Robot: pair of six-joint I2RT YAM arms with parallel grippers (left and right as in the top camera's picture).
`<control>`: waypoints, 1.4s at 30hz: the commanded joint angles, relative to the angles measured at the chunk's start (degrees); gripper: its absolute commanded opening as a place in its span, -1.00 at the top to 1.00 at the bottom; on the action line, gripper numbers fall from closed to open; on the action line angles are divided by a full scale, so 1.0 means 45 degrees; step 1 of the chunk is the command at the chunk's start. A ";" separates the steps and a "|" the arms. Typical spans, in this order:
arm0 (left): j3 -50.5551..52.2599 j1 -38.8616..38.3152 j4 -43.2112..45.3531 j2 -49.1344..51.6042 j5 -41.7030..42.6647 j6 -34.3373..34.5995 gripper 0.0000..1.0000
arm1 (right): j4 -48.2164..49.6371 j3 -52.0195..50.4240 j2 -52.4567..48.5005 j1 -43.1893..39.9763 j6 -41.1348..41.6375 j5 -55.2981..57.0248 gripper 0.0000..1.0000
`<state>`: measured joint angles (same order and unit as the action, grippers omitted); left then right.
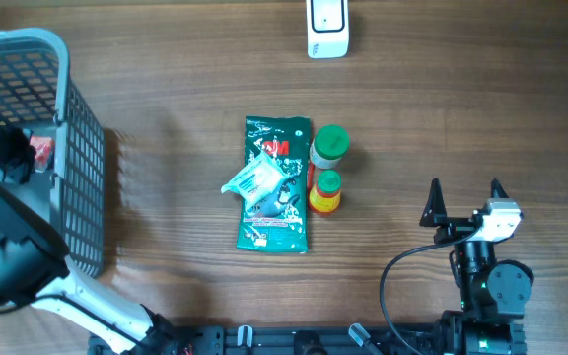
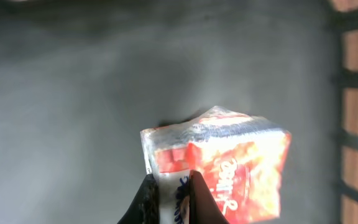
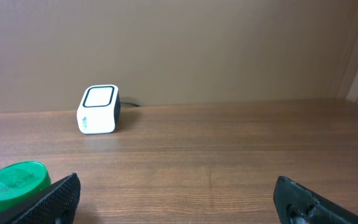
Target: Scan the item barcode
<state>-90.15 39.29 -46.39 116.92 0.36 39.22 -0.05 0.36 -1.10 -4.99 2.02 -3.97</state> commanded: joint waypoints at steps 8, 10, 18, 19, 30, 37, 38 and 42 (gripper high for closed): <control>0.0029 -0.0102 -0.0068 -0.6149 0.1345 -0.0194 0.92 | 0.0024 -0.0015 0.0063 0.0073 -0.0112 0.0126 -0.99; 0.0029 -0.0180 -0.0151 -0.7077 0.1778 -0.0194 0.92 | 0.0024 -0.0015 0.0063 0.0073 -0.0112 0.0126 -1.00; 0.0044 -0.0350 -0.0636 -0.7699 -0.0729 -0.0194 -0.75 | 0.0024 -0.0015 0.0063 0.0073 -0.0112 0.0126 -0.99; 0.0049 -0.0350 -0.0767 -0.7417 -0.0719 -0.0194 -0.78 | 0.0024 -0.0015 0.0063 0.0073 -0.0112 0.0126 -0.99; 0.0049 -0.0486 -0.1282 -0.2603 -0.0627 -0.0209 -1.00 | 0.0024 -0.0015 0.0063 0.0073 -0.0112 0.0126 -0.99; 0.0044 -0.0520 -0.0981 -0.0699 -0.0627 -0.0199 -1.00 | 0.0024 -0.0015 0.0063 0.0073 -0.0112 0.0126 -1.00; 0.0044 -0.0520 -0.0874 -0.0583 -0.0627 -0.0199 -1.00 | 0.0024 -0.0015 0.0063 0.0073 -0.0112 0.0126 -0.99; 0.0044 -0.0520 -0.0350 -0.0228 -0.0627 -0.0199 -1.00 | 0.0024 -0.0015 0.0063 0.0073 -0.0107 0.0126 -1.00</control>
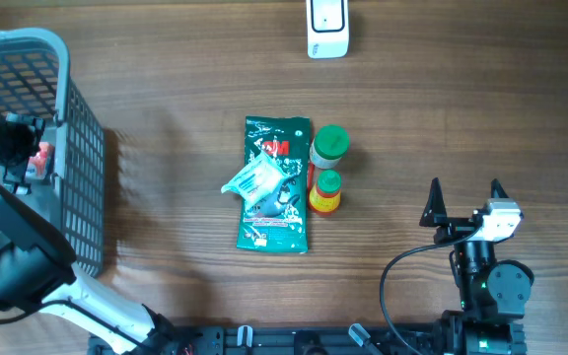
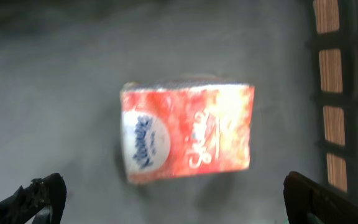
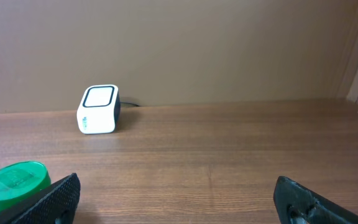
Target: Scan the item barcode
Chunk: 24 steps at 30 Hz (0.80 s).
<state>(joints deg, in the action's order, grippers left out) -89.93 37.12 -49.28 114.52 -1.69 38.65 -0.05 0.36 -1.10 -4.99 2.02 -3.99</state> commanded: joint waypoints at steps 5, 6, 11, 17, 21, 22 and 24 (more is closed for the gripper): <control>-0.0005 -0.0039 0.0782 0.0651 -0.0175 -0.0073 -1.00 | 0.0024 -0.0015 0.0063 0.0073 -0.0112 0.0131 -1.00; 0.0000 -0.0039 0.0923 0.0758 -0.0170 -0.0068 -1.00 | 0.0024 -0.0015 0.0063 0.0073 -0.0112 0.0126 -0.99; -0.0005 -0.0039 0.1438 0.1185 -0.0170 -0.0073 -1.00 | 0.0024 -0.0015 0.0063 0.0073 -0.0112 0.0131 -0.99; -0.0005 -0.0039 0.1666 0.1734 -0.0170 -0.0126 -0.89 | 0.0024 -0.0015 0.0063 0.0073 -0.0112 0.0131 -1.00; -0.0005 -0.0039 0.1467 0.1778 -0.0170 -0.0126 -0.22 | 0.0024 -0.0015 0.0063 0.0073 -0.0112 0.0131 -0.99; -0.0010 -0.0034 0.1394 0.1768 -0.0170 -0.0126 -0.13 | 0.0024 -0.0015 0.0063 0.0073 -0.0107 0.0131 -1.00; -0.0010 -0.0010 0.1166 0.1753 -0.0175 -0.0131 0.08 | 0.0024 -0.0015 0.0063 0.0073 -0.0112 0.0131 -0.99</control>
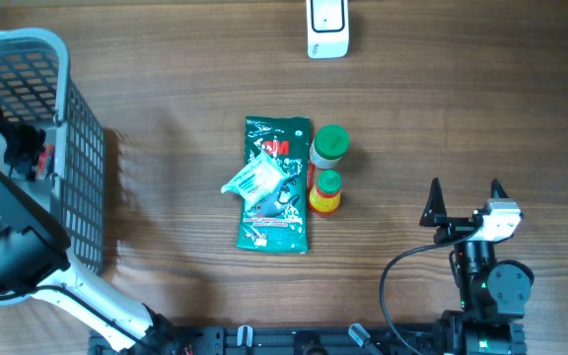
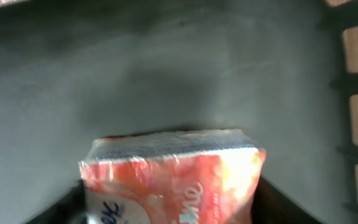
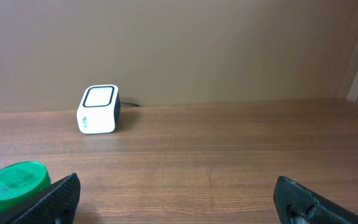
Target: Scan the item barcode
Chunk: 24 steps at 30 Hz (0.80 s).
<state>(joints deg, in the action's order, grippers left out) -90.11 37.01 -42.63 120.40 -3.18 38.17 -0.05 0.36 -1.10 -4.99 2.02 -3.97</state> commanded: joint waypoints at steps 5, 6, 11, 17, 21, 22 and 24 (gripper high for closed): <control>-0.0272 0.0049 -0.1132 0.0053 0.0112 -0.0107 0.15 | 0.0024 -0.0015 0.0063 0.0073 -0.0117 0.0126 -1.00; -0.0461 0.0053 -0.1355 -0.0092 0.0112 -0.0107 0.16 | 0.0024 -0.0015 0.0063 0.0073 -0.0117 0.0126 -0.99; -0.2171 0.0083 -0.2798 -0.1180 0.0117 -0.0112 0.16 | 0.0024 -0.0015 0.0063 0.0073 -0.0112 0.0126 -1.00; -0.5183 0.0068 -0.5022 -0.3181 0.0287 -0.0107 0.14 | 0.0024 -0.0015 0.0063 0.0073 -0.0112 0.0126 -0.99; -0.5853 0.0015 -0.5503 -0.4945 0.2438 -0.0102 0.11 | 0.0024 -0.0015 0.0063 0.0073 -0.0107 0.0126 -0.99; -0.5853 -0.0044 -0.5503 -0.5464 0.3356 -0.0107 0.11 | 0.0024 -0.0015 0.0063 0.0073 -0.0112 0.0126 -0.99; -0.5853 -0.0350 -0.5547 -0.6159 0.4624 -0.0107 0.11 | 0.0024 -0.0015 0.0063 0.0073 -0.0107 0.0126 -0.99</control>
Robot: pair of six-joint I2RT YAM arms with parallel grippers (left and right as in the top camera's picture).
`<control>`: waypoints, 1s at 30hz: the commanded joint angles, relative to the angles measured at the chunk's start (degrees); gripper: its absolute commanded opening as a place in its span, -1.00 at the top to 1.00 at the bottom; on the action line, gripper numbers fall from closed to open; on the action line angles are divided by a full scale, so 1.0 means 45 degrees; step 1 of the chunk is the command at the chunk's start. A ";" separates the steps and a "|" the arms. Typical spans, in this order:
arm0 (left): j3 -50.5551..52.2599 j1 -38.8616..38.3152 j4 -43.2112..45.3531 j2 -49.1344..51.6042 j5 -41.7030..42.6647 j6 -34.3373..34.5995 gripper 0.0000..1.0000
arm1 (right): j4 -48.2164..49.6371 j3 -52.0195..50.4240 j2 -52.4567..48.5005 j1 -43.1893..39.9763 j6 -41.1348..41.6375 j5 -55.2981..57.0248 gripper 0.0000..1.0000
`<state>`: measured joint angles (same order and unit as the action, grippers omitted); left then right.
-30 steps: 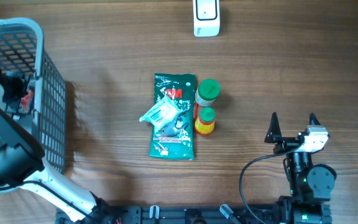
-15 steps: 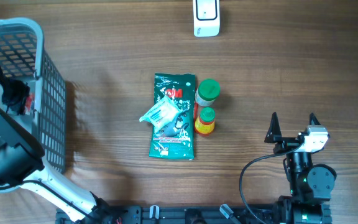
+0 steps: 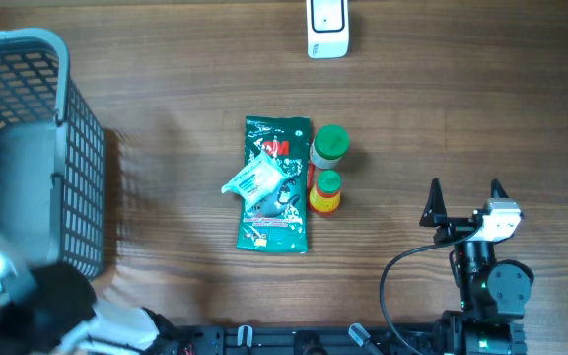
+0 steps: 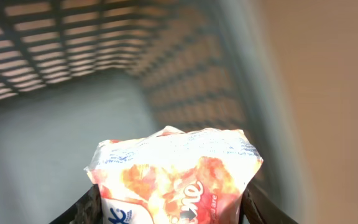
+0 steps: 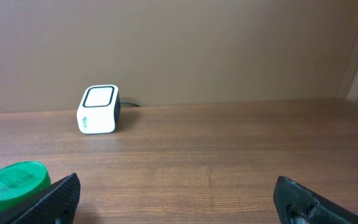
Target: Scan the item barcode
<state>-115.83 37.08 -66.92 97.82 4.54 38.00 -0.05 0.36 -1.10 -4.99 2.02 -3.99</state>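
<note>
An orange-red tissue pack (image 4: 176, 177) fills the left wrist view, with my left gripper (image 4: 173, 211) shut on it, one dark finger at each side. It hangs above the grey floor of the basket (image 4: 55, 143). In the overhead view the left arm (image 3: 13, 281) is a blur at the lower left. The white barcode scanner (image 3: 327, 28) stands at the table's far edge and shows as the white scanner (image 5: 98, 110) in the right wrist view. My right gripper (image 3: 466, 197) rests open and empty at the lower right.
The grey mesh basket (image 3: 67, 148) stands at the left edge. Mid-table lie a green packet (image 3: 275, 212), a small white packet (image 3: 252, 178) on top of it, a green-capped bottle (image 3: 329, 144) and a yellow bottle (image 3: 325, 192).
The left gripper's fingers stood at either side of the tissue pack on the basket floor. Now they hold it higher, with the floor farther below. The left arm has shifted. The right arm is unchanged.
First the left gripper was shut on a corner of the tissue pack inside the basket. Then it stood open above the pack, which lay flat on the floor. Then its fingers flanked the pack, and now the pack is held raised.
</note>
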 commanded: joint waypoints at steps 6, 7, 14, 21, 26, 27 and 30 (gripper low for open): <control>-0.0131 -0.3317 -0.0869 -0.2074 0.3696 -0.0797 0.11 | 0.0024 -0.0015 0.0063 0.0073 -0.0112 0.0131 -0.99; -0.0126 -0.4036 -0.1035 -0.2064 0.3628 -0.1156 0.11 | 0.0024 -0.0015 0.0063 0.0073 -0.0117 0.0131 -0.99; 0.0204 -0.9117 -0.1899 -0.0971 -0.1030 -0.1491 0.10 | 0.0024 -0.0015 0.0063 0.0073 -0.0112 0.0131 -0.99; 0.1603 -1.1987 -0.1753 0.1433 -0.1603 -0.1049 0.16 | 0.0024 -0.0015 0.0063 0.0073 -0.0112 0.0131 -0.99; 0.3138 -1.2857 -0.0772 0.3186 -0.1593 -0.1039 0.17 | 0.0029 -0.0015 0.0063 0.0073 -0.0112 0.0131 -0.99; 0.3419 -1.3002 -0.0617 0.3507 -0.1574 -0.1005 0.16 | 0.0024 -0.0015 0.0063 0.0073 -0.0107 0.0131 -0.99; 0.4250 -1.3444 -0.0141 0.4464 -0.1452 -0.1005 0.07 | 0.0024 -0.0015 0.0063 0.0073 -0.0117 0.0131 -0.99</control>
<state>-100.03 -21.63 -68.90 114.78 -1.04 33.01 -0.05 0.36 -1.10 -4.99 2.02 -3.99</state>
